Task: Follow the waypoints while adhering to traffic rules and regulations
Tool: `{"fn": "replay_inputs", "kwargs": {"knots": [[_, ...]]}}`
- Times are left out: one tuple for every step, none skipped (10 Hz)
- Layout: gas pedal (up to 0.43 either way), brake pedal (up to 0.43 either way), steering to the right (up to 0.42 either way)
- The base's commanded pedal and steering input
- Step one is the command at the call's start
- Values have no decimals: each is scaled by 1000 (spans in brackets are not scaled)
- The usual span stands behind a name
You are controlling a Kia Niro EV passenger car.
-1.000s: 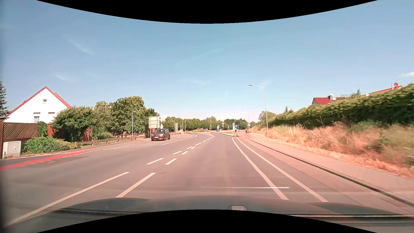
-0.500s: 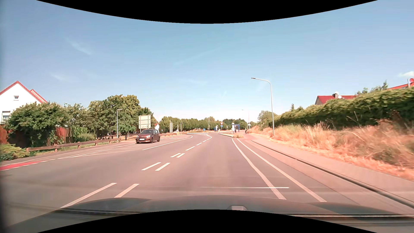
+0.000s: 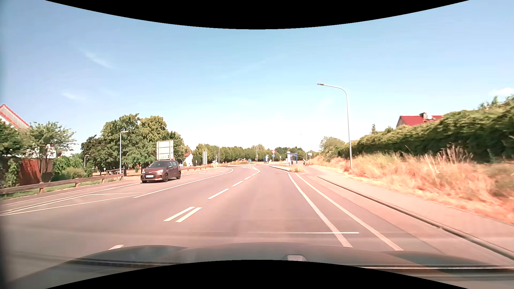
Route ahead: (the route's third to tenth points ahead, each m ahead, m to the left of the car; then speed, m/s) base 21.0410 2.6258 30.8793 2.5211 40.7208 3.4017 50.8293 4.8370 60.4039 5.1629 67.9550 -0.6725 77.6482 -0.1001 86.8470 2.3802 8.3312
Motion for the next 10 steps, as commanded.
{"fn": "replay_inputs", "kwargs": {"knots": [[0, 0, 4], [0, 0, 4], [0, 0, 4], [0, 0, 3], [0, 0, 3], [0, 0, 3], [0, 0, 3], [0, 0, 0], [0, 0, -1], [0, 0, -3]]}}
